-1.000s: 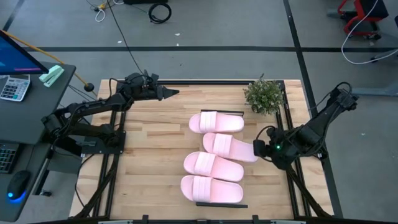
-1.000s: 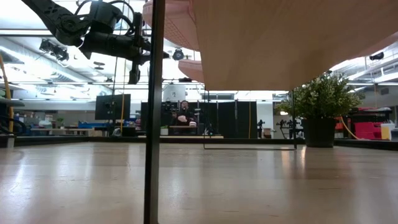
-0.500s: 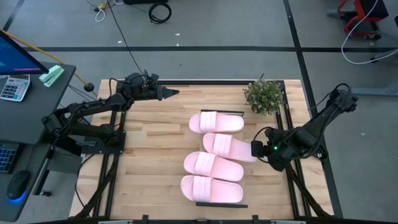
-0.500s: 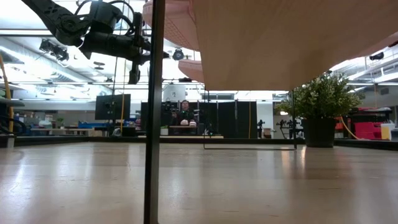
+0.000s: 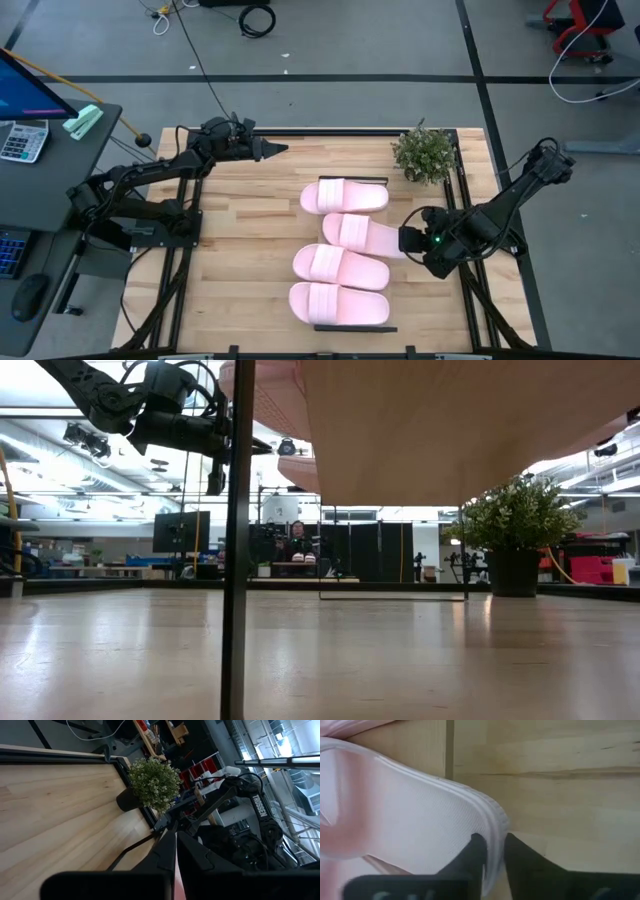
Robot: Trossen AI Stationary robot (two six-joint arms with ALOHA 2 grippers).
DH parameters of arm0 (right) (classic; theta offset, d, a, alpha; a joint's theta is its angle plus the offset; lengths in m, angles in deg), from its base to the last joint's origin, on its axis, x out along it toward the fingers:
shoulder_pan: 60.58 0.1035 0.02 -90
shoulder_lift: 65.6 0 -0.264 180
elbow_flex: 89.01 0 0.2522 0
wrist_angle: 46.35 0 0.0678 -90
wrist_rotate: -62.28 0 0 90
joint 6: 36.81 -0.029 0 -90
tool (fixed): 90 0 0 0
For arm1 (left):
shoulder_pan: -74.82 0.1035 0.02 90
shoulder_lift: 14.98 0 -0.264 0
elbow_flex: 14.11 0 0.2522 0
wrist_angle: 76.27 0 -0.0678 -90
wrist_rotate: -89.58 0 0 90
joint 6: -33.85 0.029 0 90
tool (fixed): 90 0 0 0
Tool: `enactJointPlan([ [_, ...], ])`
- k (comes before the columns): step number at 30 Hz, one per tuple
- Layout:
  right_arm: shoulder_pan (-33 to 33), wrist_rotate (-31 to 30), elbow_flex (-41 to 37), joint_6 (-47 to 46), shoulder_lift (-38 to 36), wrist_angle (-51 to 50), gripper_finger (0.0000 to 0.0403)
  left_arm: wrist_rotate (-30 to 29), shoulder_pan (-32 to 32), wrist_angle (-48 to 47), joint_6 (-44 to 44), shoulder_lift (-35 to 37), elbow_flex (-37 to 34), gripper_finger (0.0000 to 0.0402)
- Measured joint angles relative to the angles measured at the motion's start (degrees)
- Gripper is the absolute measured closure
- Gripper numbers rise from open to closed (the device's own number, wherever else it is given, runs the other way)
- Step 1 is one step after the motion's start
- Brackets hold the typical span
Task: Pick and place slides into the shelf
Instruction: Adjust the pink slippers on the shelf
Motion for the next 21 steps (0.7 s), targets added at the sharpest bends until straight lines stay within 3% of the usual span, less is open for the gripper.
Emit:
enactJointPlan([
  [3,0.04,-0.02,0.00,0.67,-0.33,-0.02,0.0369,0.00,0.00,0.01,0.07,0.00,0.01,0.0386],
  [21,0.15,-6.91,-0.02,9.07,-5.63,-0.81,0.0371,0.00,0.00,0.02,0.04,0.00,-0.02,0.0390],
])
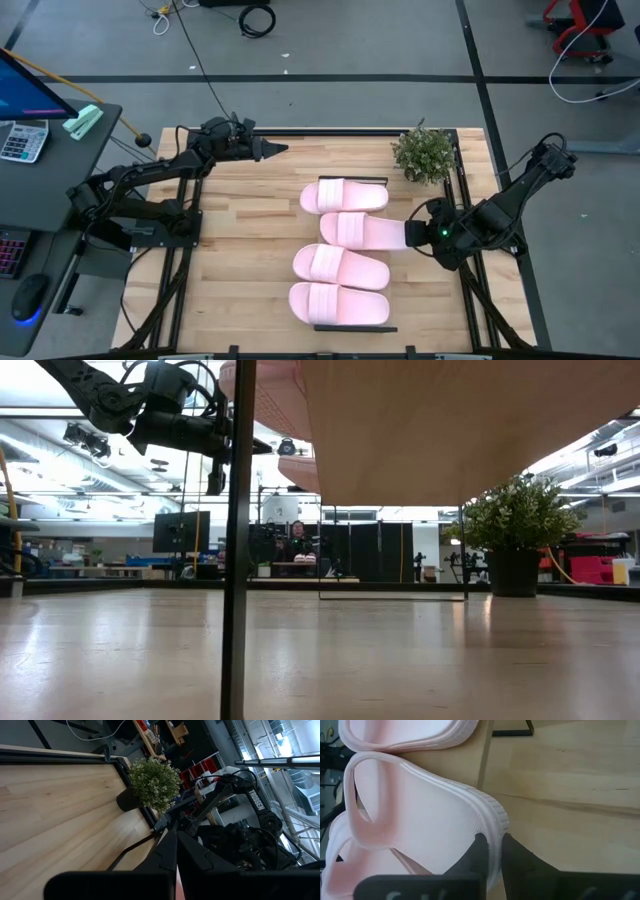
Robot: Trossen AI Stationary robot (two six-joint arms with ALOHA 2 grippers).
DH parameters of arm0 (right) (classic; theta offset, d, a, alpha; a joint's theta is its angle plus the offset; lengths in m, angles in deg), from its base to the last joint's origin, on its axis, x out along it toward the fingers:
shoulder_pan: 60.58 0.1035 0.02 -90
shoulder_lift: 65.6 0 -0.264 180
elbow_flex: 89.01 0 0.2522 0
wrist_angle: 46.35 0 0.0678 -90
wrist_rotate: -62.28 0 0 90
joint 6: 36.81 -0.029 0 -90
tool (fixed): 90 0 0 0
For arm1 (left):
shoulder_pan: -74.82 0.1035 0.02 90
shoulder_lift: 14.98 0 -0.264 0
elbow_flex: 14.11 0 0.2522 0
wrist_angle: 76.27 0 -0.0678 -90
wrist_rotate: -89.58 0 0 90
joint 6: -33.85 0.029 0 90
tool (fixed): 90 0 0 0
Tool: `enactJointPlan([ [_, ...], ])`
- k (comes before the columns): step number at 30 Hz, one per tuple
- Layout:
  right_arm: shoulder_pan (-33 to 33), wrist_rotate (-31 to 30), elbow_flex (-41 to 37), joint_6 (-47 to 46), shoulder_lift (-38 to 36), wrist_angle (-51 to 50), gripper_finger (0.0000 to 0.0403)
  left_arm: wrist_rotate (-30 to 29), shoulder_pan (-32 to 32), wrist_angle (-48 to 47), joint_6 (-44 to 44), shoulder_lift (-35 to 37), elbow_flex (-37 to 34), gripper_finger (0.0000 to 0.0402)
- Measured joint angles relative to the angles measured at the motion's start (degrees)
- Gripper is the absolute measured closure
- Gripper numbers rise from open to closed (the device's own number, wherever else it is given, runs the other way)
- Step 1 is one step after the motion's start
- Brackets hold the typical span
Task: Pick and place slides into the shelf
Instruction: Adjust the pink slippers on the shelf
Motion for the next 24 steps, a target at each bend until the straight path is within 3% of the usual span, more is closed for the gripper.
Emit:
enactJointPlan([
  [6,-0.23,-1.02,-0.04,0.09,-0.02,1.47,0.0373,0.00,0.00,0.00,-0.02,0.00,0.02,0.0387],
  [17,-5.14,-0.85,-0.07,8.24,-0.04,5.11,0.0375,0.00,-0.02,-0.01,0.00,0.00,0.02,0.0387],
  [24,-8.39,4.11,-0.07,12.18,-0.04,5.55,0.0370,0.00,-0.02,-0.01,0.00,0.00,0.01,0.0384],
])
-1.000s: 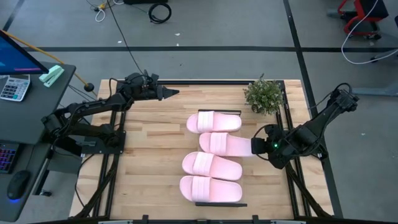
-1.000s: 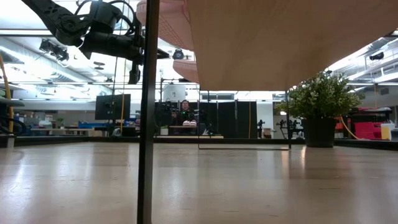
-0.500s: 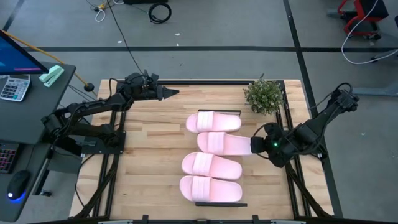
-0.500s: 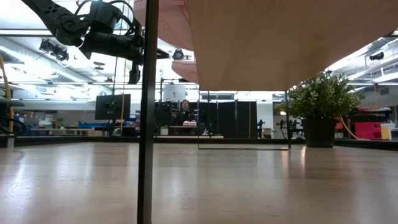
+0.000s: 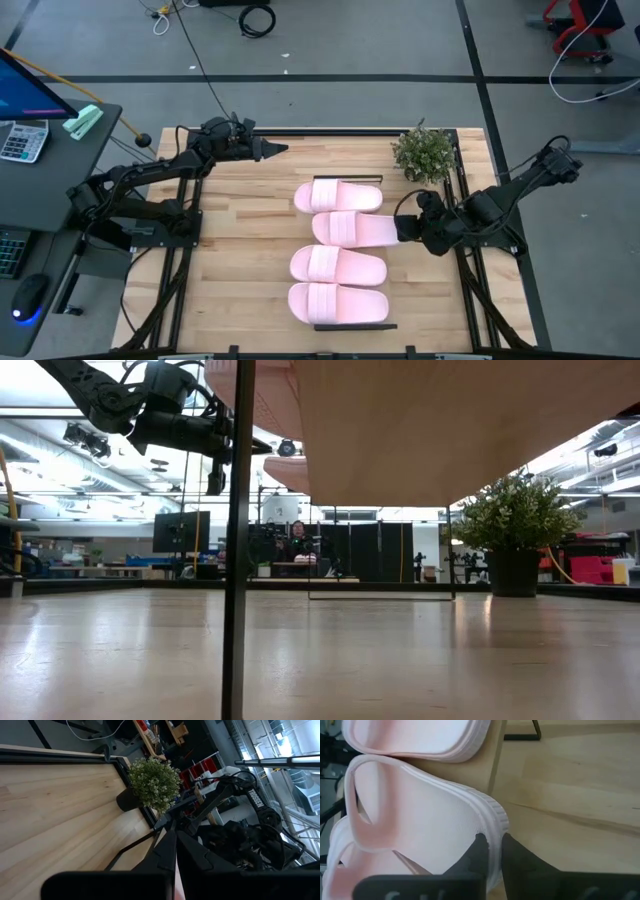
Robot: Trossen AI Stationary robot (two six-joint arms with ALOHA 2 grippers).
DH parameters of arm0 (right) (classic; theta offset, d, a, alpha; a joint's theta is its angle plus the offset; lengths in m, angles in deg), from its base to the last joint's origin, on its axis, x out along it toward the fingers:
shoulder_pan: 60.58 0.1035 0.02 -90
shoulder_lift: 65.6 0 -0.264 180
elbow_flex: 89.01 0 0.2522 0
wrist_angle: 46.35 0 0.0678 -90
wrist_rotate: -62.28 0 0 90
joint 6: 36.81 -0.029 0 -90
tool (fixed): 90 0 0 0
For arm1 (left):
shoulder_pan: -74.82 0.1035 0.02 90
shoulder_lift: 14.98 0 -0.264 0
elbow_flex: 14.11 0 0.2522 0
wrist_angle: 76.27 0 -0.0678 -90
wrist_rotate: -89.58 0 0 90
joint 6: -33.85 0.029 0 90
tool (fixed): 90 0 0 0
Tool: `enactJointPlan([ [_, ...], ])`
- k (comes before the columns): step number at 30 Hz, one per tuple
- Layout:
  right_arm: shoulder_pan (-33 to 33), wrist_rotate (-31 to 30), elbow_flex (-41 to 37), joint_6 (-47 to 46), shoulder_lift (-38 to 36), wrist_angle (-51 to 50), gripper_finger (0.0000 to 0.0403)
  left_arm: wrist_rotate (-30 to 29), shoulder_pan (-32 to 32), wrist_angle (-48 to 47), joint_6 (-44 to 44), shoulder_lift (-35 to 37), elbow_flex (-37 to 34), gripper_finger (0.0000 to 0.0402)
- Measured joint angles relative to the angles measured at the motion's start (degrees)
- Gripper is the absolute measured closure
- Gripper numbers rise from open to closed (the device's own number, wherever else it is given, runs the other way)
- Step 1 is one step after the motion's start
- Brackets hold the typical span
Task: Pick and place slides into the shelf
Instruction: Adjust the pink slippers on the shelf, then return to Home Position
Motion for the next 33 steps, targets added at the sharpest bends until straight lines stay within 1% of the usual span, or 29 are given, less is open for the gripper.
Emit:
enactJointPlan([
  [3,-0.86,1.25,0.00,-0.03,0.00,0.00,0.0338,0.00,0.00,0.00,0.00,0.00,0.00,0.0380],
  [7,-2.26,2.14,0.00,0.08,0.00,-0.12,0.0282,0.00,-0.04,0.00,-0.02,0.00,-0.01,0.0381],
  [11,-3.98,6.26,0.00,0.13,0.00,-1.72,0.0230,0.00,-0.04,0.00,-0.15,0.00,0.00,0.0385],
  [14,-4.75,7.35,0.00,0.71,0.00,-2.01,0.0195,0.00,-0.04,0.00,-0.12,0.00,0.01,0.0383],
  [18,-5.14,7.43,0.00,0.76,-0.23,-2.26,0.0158,0.00,-0.02,0.00,-0.09,0.00,-0.01,0.0377],
  [21,-5.13,7.47,0.15,0.70,-1.89,-3.54,0.0144,0.00,-0.02,0.02,-0.03,0.00,-0.01,0.0375],
  [25,-5.10,7.33,1.69,0.75,-5.24,-8.18,0.0147,0.00,0.07,0.04,1.74,0.01,0.01,0.0383],
  [28,-5.10,5.23,2.55,1.83,-8.24,-10.98,0.0175,0.00,0.04,0.30,4.13,0.02,0.01,0.0395],
  [30,-5.12,3.08,2.67,2.73,-10.02,-11.93,0.0214,0.02,0.04,0.86,7.05,0.08,-0.01,0.0396],
  [31,-5.12,1.62,2.67,3.77,-10.78,-11.95,0.0241,0.30,0.04,1.30,9.75,0.30,-0.01,0.0396],
  [33,-5.12,-1.26,2.67,6.18,-11.98,-11.85,0.0308,1.32,0.00,2.79,16.33,0.83,-0.01,0.0397],
])
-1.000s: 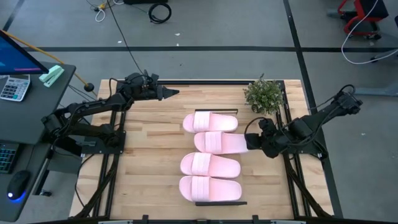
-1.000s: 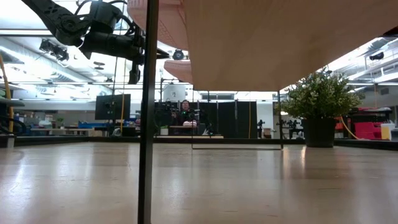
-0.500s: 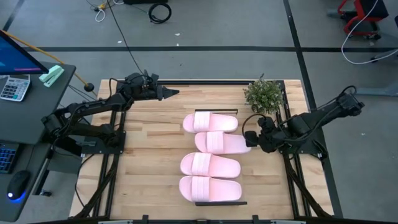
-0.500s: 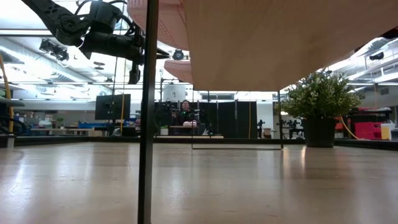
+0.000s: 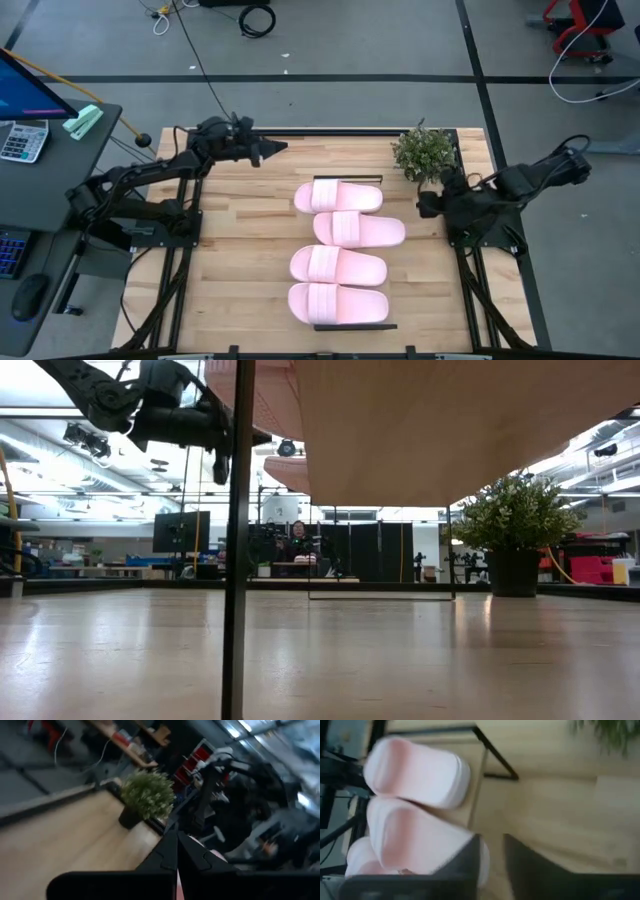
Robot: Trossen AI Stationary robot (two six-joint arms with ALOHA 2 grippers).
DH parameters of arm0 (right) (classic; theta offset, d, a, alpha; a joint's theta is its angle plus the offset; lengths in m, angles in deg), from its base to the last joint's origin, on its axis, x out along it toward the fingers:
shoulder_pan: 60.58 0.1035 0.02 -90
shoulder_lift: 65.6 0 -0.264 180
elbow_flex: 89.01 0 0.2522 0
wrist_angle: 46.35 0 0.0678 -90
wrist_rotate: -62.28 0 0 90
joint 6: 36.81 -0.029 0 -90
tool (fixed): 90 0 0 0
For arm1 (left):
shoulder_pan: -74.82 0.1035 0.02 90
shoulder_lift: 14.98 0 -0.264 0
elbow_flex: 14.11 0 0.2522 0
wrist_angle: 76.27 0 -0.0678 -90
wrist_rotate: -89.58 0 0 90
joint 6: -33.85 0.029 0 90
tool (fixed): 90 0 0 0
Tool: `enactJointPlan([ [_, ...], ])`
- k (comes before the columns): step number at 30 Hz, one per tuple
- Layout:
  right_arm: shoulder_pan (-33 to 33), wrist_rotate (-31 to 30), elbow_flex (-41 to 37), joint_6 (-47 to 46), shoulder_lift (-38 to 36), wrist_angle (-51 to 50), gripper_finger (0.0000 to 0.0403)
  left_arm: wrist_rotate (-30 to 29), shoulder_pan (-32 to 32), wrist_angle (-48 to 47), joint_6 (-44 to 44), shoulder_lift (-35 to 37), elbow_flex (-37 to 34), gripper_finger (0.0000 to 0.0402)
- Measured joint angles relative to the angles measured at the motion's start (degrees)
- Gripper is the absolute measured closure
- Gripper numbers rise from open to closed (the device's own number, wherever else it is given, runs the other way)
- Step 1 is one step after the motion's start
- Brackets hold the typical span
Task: Pick and place slides into the shelf
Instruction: Return to Home Position
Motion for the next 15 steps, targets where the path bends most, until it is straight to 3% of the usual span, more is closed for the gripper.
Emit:
enactJointPlan([
  [2,0.00,-3.04,0.00,3.28,-0.56,0.63,0.0375,0.55,-0.34,0.81,4.61,0.69,0.00,0.0398],
  [3,0.00,-4.52,0.00,5.43,-0.72,1.81,0.0386,0.88,-0.48,1.40,6.53,1.06,0.00,0.0398],
  [7,0.00,-9.99,0.00,17.99,-1.00,9.08,0.0395,3.11,-1.24,5.68,14.81,3.31,-0.02,0.0399],
  [12,-2.61,-11.12,0.00,31.80,-2.88,9.95,0.0399,4.95,-3.66,10.72,23.34,5.33,-0.02,0.0400],
  [15,-5.11,-10.87,-0.02,37.51,-5.84,10.09,0.0399,3.25,-6.18,10.38,21.09,6.39,-0.02,0.0400],
])
